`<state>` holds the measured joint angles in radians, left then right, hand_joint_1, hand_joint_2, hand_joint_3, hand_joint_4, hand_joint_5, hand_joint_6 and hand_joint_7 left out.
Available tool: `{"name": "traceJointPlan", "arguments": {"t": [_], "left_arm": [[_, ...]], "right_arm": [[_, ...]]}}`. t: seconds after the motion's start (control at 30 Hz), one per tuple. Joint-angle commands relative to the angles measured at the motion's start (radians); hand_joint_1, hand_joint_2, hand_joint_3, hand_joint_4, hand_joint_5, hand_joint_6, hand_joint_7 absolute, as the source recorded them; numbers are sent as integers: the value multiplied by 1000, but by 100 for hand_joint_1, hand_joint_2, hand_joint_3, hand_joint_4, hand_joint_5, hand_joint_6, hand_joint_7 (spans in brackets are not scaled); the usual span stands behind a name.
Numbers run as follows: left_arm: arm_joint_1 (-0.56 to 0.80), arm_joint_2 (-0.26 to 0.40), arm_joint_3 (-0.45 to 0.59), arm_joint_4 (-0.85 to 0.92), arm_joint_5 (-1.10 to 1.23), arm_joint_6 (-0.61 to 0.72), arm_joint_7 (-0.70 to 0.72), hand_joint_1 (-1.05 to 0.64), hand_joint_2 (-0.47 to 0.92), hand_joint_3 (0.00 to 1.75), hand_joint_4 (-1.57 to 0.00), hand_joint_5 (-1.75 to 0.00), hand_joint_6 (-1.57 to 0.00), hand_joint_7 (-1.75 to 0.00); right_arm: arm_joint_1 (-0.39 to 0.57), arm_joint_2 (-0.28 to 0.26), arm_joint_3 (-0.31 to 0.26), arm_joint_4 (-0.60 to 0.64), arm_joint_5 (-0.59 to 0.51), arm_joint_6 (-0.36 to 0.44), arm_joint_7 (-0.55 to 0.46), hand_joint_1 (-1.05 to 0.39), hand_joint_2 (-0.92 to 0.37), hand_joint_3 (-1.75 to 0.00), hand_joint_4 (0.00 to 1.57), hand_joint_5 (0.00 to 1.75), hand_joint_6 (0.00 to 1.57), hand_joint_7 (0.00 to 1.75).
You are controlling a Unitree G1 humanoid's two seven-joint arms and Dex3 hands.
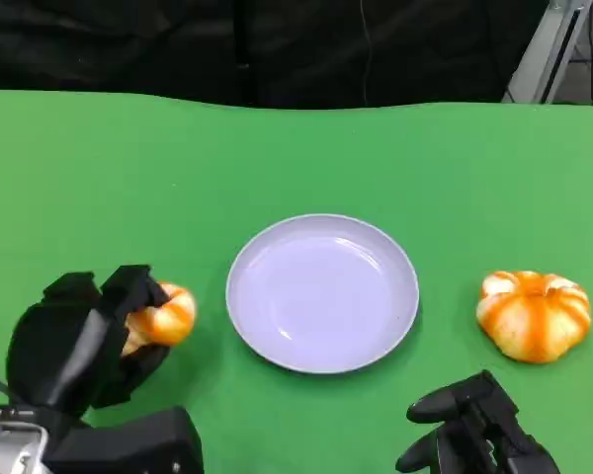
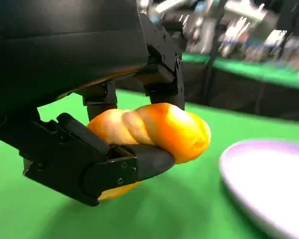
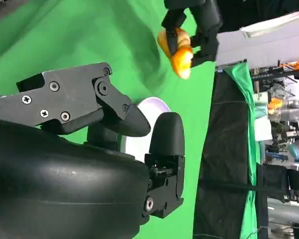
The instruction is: Grasp the bread from the table and place it into the plate.
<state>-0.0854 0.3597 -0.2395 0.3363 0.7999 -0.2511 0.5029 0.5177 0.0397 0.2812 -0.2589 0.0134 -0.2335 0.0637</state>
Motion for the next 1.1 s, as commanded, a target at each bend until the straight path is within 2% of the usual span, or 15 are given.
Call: {"name": "traceJointPlan", "arguments": {"t": [0.03,0.17,0.27,0.37,0.53,0.73,0.9,1.1], "left_arm": [[-23,24,-11,33,15,-81,110,-20,48,124,-81,-175,-60,-175],[-98,-8,-52,104,48,-142,208,-22,46,136,-83,-175,-61,-175],[-140,-30,-82,119,72,-120,218,-22,44,136,-85,-175,-61,-175],[-210,-72,-114,195,80,-152,285,-20,45,137,-88,-175,-63,-175],[-291,-134,-150,289,72,-161,331,-21,41,145,-88,-175,-65,-175],[-391,-200,-204,382,100,-132,401,-20,39,142,-91,-175,-70,-175],[-457,-238,-244,456,101,-130,417,-22,37,143,-92,-175,-71,-175],[-531,-293,-290,551,89,-125,370,-23,36,142,-90,-175,-71,-175]], "right_arm": [[-1,-10,-9,-5,-2,-1,-3,-26,-92,-98,19,175,8,175],[-6,-11,-11,1,1,-7,0,-25,-92,-99,20,175,7,175],[-4,-9,-11,-4,3,6,-4,-26,-92,-98,20,175,8,175],[-7,-11,-11,-2,-3,3,-4,-26,-92,-98,20,175,8,175],[-7,-8,-10,3,5,1,-3,-27,-92,-98,18,175,8,175],[-6,-5,-6,5,1,-2,-6,-26,-92,-98,18,175,8,175],[-3,-5,-5,-1,-3,9,-11,-27,-92,-98,18,175,9,175],[-1,-3,-3,2,4,2,-10,-26,-92,-97,18,175,9,175]]}}
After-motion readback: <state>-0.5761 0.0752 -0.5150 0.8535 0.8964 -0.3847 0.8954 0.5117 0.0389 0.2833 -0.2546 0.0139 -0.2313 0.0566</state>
